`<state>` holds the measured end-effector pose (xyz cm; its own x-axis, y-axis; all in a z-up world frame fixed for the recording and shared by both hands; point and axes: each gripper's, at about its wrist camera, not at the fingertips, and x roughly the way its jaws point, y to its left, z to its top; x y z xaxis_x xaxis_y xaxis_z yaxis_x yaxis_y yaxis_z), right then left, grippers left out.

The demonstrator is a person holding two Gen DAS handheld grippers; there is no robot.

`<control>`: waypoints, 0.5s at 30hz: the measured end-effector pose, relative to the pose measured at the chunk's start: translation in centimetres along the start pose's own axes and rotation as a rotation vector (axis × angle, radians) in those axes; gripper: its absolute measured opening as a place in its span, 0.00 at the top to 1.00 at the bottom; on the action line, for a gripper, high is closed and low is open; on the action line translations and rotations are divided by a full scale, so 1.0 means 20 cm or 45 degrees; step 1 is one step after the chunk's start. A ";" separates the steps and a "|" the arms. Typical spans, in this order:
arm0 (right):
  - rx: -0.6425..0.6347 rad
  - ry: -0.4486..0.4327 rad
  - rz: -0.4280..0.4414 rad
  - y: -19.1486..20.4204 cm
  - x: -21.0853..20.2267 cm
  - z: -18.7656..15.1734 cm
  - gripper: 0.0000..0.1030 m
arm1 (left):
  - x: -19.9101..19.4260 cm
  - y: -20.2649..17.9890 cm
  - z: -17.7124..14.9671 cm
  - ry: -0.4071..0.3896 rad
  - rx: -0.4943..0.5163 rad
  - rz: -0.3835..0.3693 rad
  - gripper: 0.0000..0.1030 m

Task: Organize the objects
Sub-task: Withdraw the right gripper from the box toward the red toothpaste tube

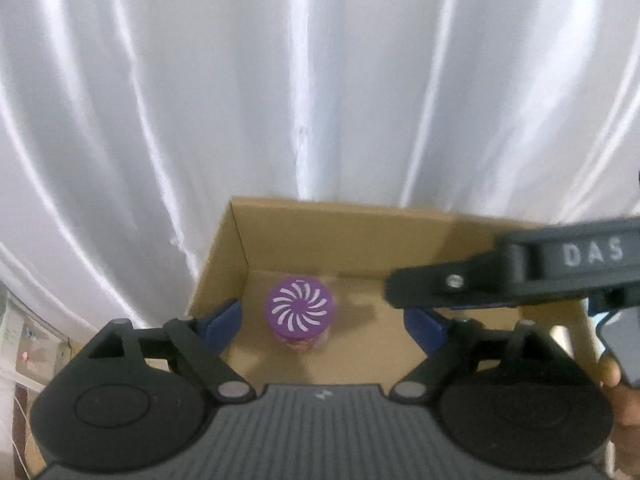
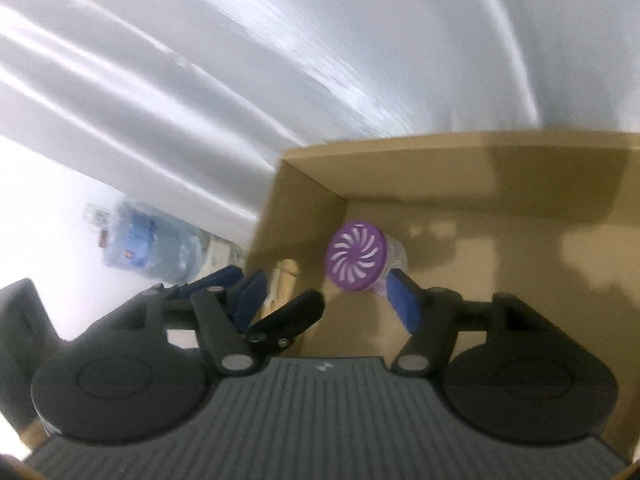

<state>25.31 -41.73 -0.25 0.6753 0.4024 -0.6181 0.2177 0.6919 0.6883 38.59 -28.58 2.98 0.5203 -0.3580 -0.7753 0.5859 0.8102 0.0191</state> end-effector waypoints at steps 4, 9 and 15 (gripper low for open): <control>-0.032 -0.117 0.044 0.06 -0.30 -0.16 0.23 | -0.42 -0.19 -0.15 -0.091 0.048 0.059 0.09; -0.109 -0.302 0.049 0.12 -0.67 -0.39 0.18 | -0.76 -0.26 -0.38 -0.209 0.147 0.152 0.02; -0.194 -0.443 -0.004 0.17 -0.99 -0.69 0.08 | -0.97 -0.46 -0.65 -0.251 0.228 0.179 0.01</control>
<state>2.91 -39.06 9.00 0.8793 0.1905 -0.4366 0.1310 0.7846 0.6060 15.05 -22.98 9.68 0.7045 -0.3453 -0.6200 0.5906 0.7697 0.2424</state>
